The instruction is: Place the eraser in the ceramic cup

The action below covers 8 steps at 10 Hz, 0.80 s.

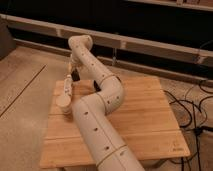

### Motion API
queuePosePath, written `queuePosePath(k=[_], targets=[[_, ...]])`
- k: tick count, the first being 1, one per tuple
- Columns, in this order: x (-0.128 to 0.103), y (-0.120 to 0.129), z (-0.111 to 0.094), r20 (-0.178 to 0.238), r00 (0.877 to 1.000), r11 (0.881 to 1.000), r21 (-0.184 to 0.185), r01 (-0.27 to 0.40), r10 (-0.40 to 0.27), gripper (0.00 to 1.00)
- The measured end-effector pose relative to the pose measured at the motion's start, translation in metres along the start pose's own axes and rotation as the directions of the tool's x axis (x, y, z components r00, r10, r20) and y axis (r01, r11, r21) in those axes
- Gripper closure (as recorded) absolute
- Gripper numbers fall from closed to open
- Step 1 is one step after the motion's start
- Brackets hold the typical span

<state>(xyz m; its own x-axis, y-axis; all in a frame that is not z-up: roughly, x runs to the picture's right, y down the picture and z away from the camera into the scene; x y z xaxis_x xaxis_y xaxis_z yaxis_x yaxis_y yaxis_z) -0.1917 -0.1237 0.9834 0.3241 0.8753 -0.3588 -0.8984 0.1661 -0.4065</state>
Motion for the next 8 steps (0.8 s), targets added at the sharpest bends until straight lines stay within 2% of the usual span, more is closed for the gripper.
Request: queuePosePath(k=[2, 3, 6, 8], targets=[[0.002, -0.001, 0.002, -0.007, 1.0, 1.0, 0.002, 0.0, 0.0, 1.0], [0.008, -0.007, 0.004, -0.025, 1.0, 1.0, 0.009, -0.007, 0.007, 1.0], [0.039, -0.051, 0.0, -0.103, 0.989, 0.993, 0.06, -0.102, 0.108, 1.0], [0.053, -0.063, 0.0, -0.138, 0.978, 0.986, 0.077, -0.146, 0.155, 1.0]])
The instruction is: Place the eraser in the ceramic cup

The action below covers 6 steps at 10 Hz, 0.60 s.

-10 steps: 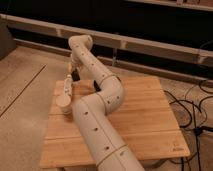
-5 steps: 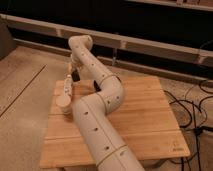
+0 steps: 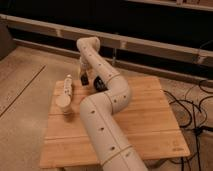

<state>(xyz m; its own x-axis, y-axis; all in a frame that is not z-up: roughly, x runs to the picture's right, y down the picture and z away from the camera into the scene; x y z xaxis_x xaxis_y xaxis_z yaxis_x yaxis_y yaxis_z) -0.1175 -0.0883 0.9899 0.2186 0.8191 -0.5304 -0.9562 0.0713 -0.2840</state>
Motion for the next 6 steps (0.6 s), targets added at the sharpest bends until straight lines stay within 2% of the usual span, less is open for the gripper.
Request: queuePosePath(k=[3, 6], targets=[[0.007, 0.0, 0.002, -0.026, 1.0, 1.0, -0.011, -0.015, 0.015, 1.0], [0.012, 0.032, 0.013, -0.055, 0.997, 0.997, -0.044, 0.06, -0.062, 1.0]])
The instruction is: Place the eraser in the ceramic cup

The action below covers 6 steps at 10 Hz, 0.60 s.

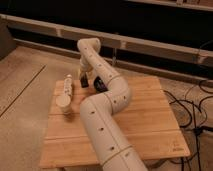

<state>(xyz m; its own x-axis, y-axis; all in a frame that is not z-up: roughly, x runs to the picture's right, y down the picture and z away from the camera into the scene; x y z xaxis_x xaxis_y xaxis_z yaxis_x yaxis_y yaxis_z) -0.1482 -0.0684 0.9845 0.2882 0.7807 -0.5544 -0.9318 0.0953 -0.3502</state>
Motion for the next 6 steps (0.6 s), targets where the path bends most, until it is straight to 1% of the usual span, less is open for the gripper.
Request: queuePosePath(k=[1, 4, 6], targets=[[0.006, 0.005, 0.008, -0.028, 0.999, 1.0, -0.001, 0.021, -0.021, 1.0], [0.025, 0.01, 0.028, -0.107, 0.993, 0.999, 0.008, 0.048, -0.047, 1.0], [0.027, 0.014, 0.026, -0.121, 0.99, 0.997, 0.017, 0.076, -0.073, 1.0]])
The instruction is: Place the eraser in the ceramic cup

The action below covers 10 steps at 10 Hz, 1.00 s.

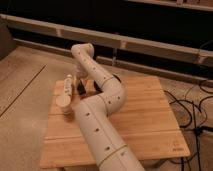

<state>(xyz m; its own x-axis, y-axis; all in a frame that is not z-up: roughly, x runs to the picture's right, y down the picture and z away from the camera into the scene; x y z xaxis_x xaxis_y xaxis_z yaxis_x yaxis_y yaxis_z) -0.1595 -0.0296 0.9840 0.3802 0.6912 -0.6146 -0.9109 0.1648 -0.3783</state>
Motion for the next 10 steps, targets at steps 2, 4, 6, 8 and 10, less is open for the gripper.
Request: queuePosePath(k=[2, 4, 6, 8, 10], targets=[[-0.011, 0.016, -0.022, 0.027, 0.997, 0.997, 0.035, 0.069, -0.07, 1.0], [-0.019, 0.027, -0.043, 0.058, 0.992, 0.993, 0.052, 0.109, -0.112, 1.0], [-0.021, 0.029, -0.049, 0.067, 0.991, 0.992, 0.048, 0.116, -0.119, 1.0], [-0.02, 0.03, -0.049, 0.072, 0.991, 0.993, 0.029, 0.111, -0.113, 1.0], [-0.021, 0.027, -0.05, 0.079, 0.992, 0.995, 0.021, 0.102, -0.103, 1.0]])
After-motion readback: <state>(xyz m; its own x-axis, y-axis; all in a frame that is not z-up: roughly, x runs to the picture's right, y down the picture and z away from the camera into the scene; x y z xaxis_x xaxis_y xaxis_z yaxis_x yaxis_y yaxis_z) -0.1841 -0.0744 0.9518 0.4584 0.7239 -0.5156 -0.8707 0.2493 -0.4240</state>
